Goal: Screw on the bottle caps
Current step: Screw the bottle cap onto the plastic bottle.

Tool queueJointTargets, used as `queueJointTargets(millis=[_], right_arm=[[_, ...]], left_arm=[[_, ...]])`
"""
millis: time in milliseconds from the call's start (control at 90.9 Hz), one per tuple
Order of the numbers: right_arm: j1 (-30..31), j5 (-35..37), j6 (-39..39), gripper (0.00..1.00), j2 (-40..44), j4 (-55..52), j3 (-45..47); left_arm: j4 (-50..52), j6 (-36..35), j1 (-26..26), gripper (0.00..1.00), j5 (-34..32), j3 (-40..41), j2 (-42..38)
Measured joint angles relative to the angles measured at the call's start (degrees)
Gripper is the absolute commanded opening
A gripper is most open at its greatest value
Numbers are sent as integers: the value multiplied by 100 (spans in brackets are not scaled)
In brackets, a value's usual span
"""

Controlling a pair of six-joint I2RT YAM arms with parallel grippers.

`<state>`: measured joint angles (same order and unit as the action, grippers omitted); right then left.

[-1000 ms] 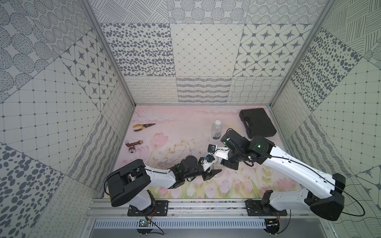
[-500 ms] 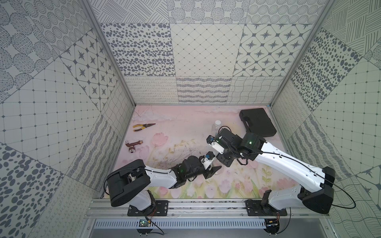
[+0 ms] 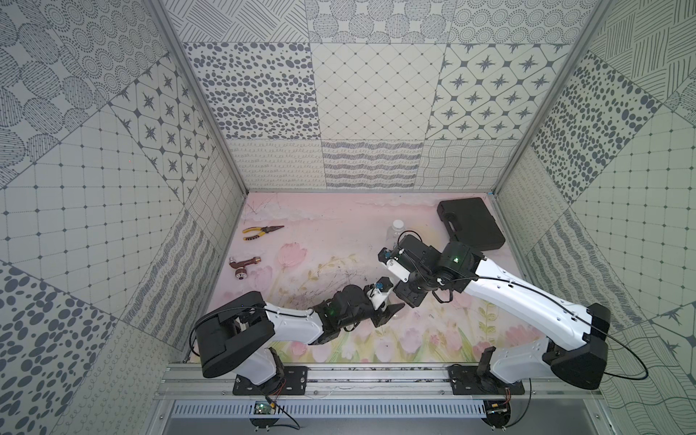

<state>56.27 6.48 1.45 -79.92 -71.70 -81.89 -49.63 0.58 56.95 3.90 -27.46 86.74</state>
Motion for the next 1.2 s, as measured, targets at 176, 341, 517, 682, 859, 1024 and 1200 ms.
queueJointTargets(millis=[176,341,517,682,859,1024,1200], right_arm=[[-2,-114,-302,71,140,-15,22],[-155,-328,-931,72,662,-66,149],[-365,-723,-1987,71,1045,-258,199],[-413,-1207,-2944,69,1056,-518,232],[-424,-1467,-3613,68,979,-813,232],[-424,-1508,-3915,67,839,-905,229],[-424,-1502,-4024,65,695,-914,229]], left_arm=[[-2,0,0,46,72,0,2],[-2,-37,0,47,328,0,2],[98,-85,0,46,837,0,-37],[269,-131,2,46,1331,-24,-107],[511,-227,35,47,1751,-109,-122],[684,-291,76,47,2011,-192,-122],[807,-365,111,47,2157,-251,-111]])
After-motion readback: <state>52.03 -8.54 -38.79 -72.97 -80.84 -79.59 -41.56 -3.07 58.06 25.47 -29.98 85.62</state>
